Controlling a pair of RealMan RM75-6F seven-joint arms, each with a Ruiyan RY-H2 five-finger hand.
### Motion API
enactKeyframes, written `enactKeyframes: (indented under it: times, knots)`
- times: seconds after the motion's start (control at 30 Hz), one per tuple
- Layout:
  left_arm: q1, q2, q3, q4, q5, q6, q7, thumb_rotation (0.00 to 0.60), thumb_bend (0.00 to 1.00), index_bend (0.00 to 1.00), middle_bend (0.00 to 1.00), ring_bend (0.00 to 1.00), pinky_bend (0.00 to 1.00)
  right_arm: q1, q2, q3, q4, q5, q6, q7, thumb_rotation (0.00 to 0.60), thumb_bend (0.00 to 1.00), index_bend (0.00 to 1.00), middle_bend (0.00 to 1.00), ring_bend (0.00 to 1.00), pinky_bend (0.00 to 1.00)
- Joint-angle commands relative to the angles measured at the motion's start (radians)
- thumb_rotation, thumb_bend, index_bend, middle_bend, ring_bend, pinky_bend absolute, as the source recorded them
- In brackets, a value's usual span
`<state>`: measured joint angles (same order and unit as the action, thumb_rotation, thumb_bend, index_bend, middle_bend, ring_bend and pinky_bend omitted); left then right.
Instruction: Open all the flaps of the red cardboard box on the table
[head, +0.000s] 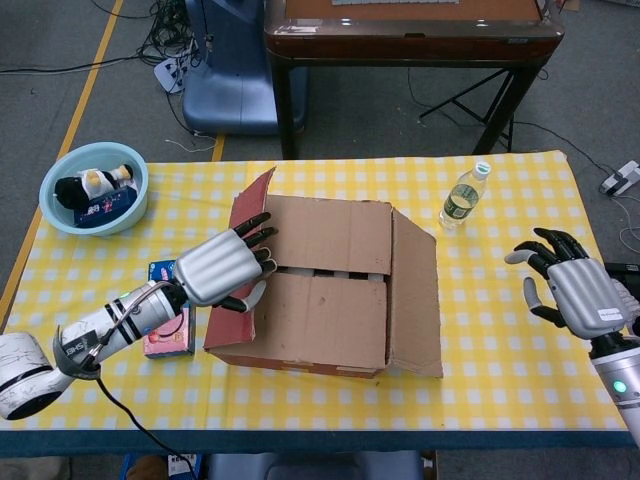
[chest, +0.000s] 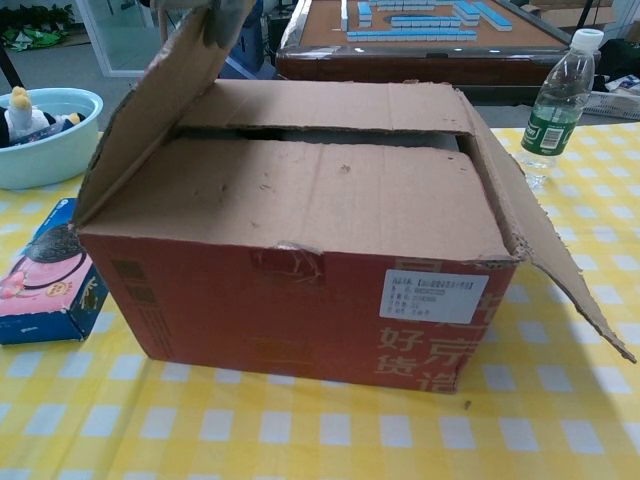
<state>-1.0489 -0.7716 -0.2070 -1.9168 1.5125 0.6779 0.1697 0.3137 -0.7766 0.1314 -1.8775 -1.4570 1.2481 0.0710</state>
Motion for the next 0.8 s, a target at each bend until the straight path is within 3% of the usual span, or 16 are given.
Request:
enactKeyframes:
  times: [0.03, 0.33, 0.8]
  knots:
    - [0.022, 0.033, -0.001, -0.018, -0.027, 0.008, 0.021, 0.122, 0.66, 0.53, 0.46, 0.12, 0.0, 0.001, 0.001, 0.001, -0.002, -0.001, -0.001, 0.001, 0.6, 0.6, 0.32, 0.27, 0.1, 0.1]
    - [0.07, 0.115, -0.016, -0.045, -0.071, 0.046, 0.061, 0.122, 0.66, 0.54, 0.47, 0.13, 0.0, 0.011, 0.003, 0.009, -0.01, 0.003, -0.011, -0.004, 0.6, 0.6, 0.32, 0.27, 0.1, 0.1]
    - [0.099, 0.171, -0.007, -0.049, -0.191, 0.004, 0.19, 0.12, 0.66, 0.54, 0.47, 0.13, 0.0, 0.029, -0.011, 0.016, -0.003, 0.009, -0.031, -0.004, 0.6, 0.6, 0.32, 0.27, 0.1, 0.1]
